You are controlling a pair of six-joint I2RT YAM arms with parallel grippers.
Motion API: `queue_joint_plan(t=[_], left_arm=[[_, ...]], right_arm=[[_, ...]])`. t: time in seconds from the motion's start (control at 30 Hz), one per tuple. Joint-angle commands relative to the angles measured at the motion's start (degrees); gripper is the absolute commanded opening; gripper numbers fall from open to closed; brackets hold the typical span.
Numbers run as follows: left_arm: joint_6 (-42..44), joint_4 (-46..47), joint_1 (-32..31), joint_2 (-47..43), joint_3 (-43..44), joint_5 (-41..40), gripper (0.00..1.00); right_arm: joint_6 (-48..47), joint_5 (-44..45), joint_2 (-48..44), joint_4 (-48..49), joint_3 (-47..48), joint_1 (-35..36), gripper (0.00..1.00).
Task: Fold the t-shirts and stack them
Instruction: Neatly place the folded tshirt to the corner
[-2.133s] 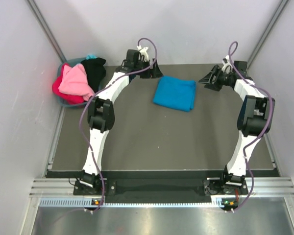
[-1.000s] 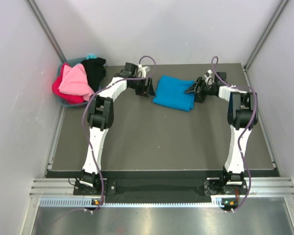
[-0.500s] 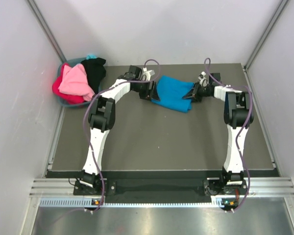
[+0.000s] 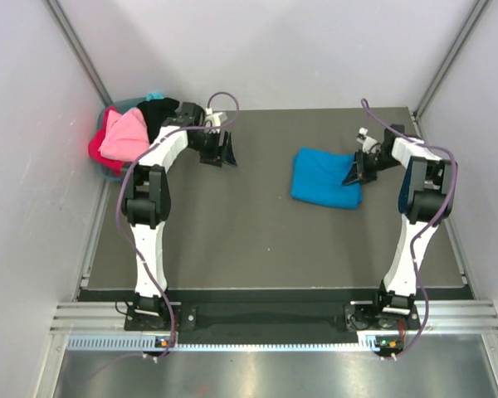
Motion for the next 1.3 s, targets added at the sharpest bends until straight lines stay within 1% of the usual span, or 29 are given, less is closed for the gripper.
queue_joint_plan(t=[0.0, 0.1, 0.2, 0.33, 0.5, 0.67, 0.93, 1.13, 1.27], left_arm=[[3.63, -1.76, -1.42, -5.88, -1.44, -7.43, 0.75], [4.86, -2.38, -1.42, -7.29, -1.27, -9.11, 0.76], [5.13, -1.85, -1.42, -8.52, -1.62, -9.46, 0.76], [4.86, -1.76, -1.42, -8.97, -0.65, -9.28, 0.76], [4.69, -1.67, -1.42, -9.50, -0.39, -9.28, 0.76], [3.99, -1.76, -1.42, -9.93, -1.17, -8.41, 0.76], [2.67, -2.20, -1.42, -9.76, -1.79, -5.68, 0.75], [2.32, -2.20, -1.42, -9.32, -1.18, -5.33, 0.75], [1.61, -1.41, -1.51, -8.97, -1.44, -4.80, 0.75]], right_arm=[[-17.43, 5.38, -5.88, -14.05, 1.68, -0.32, 0.00], [-22.47, 8.63, -8.51, -19.16, 0.10, -0.93, 0.00], [-28.26, 11.79, -12.82, -20.93, -6.38, -2.68, 0.00], [-31.44, 15.66, -20.80, -21.03, -13.69, -6.46, 0.00], [-33.38, 18.48, -24.95, -20.33, -20.99, -12.70, 0.00], [-33.29, 21.38, -25.57, -18.75, -22.32, -18.76, 0.00], [-34.96, 28.66, -26.45, -18.65, -22.14, -24.13, 0.00], [-40.58, 34.38, -30.49, -21.56, -25.57, -28.17, 0.00], [-44.01, 36.32, -31.11, -22.35, -26.71, -33.08, 0.00]])
